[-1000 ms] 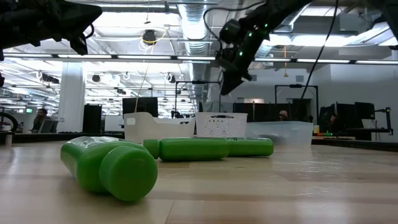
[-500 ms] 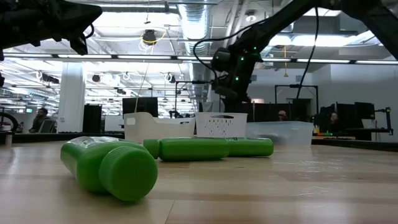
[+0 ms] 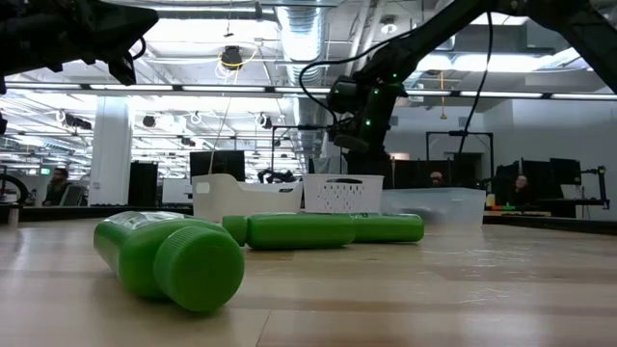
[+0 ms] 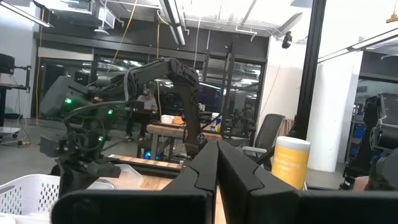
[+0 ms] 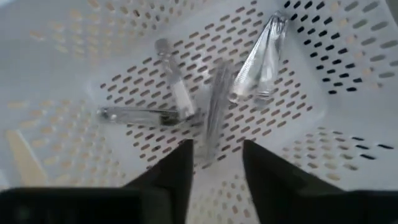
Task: Pick & Place Travel size toiletries
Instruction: Put the silver nail cutter into the right white bin
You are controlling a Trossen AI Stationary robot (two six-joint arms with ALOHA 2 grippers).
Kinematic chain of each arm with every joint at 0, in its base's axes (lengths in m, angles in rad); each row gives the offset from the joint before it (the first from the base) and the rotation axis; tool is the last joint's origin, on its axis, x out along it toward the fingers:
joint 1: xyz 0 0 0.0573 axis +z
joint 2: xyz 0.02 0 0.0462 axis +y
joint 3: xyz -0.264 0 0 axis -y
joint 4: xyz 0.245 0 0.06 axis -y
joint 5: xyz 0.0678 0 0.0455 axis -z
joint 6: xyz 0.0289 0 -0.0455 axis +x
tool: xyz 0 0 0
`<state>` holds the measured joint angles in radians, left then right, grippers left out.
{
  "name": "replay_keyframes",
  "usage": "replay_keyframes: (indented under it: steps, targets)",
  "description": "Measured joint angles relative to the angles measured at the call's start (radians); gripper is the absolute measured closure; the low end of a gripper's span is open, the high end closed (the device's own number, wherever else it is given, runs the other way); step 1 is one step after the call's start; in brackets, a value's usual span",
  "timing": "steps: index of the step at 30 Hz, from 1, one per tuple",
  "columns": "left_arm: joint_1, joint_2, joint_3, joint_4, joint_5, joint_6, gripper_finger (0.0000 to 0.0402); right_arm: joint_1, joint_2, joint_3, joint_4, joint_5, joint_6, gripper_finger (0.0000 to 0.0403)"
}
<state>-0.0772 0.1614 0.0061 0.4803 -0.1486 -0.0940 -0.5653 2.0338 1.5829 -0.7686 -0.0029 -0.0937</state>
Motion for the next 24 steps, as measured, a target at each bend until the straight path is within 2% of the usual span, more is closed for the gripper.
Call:
replay_keyframes:
  steps: [5,8,11,15,19,24]
  targets:
    - [0.000,0.000,0.000,0.000,0.000,0.000,0.0400,0.010,0.000,0.049,-0.091,-0.040,0.029,0.0181]
    - [0.000,0.000,0.000,0.000,0.000,0.000,0.0400,0.042,0.000,0.136,-0.185,-0.105,0.089,0.0153]
    - [0.000,0.000,0.000,0.000,0.000,0.000,0.0400,0.113,-0.001,0.238,-0.267,-0.127,0.141,0.0151]
    - [0.000,0.000,0.000,0.000,0.000,0.000,0.0400,0.240,-0.004,0.308,-0.264,-0.126,0.228,0.0160]
    - [0.000,0.000,0.000,0.000,0.000,0.000,0.0400,0.373,-0.003,0.314,-0.203,-0.052,0.370,0.0162]
    - [0.000,0.000,0.000,0.000,0.000,0.000,0.0400,0.513,-0.002,0.314,-0.147,0.019,0.473,0.0162]
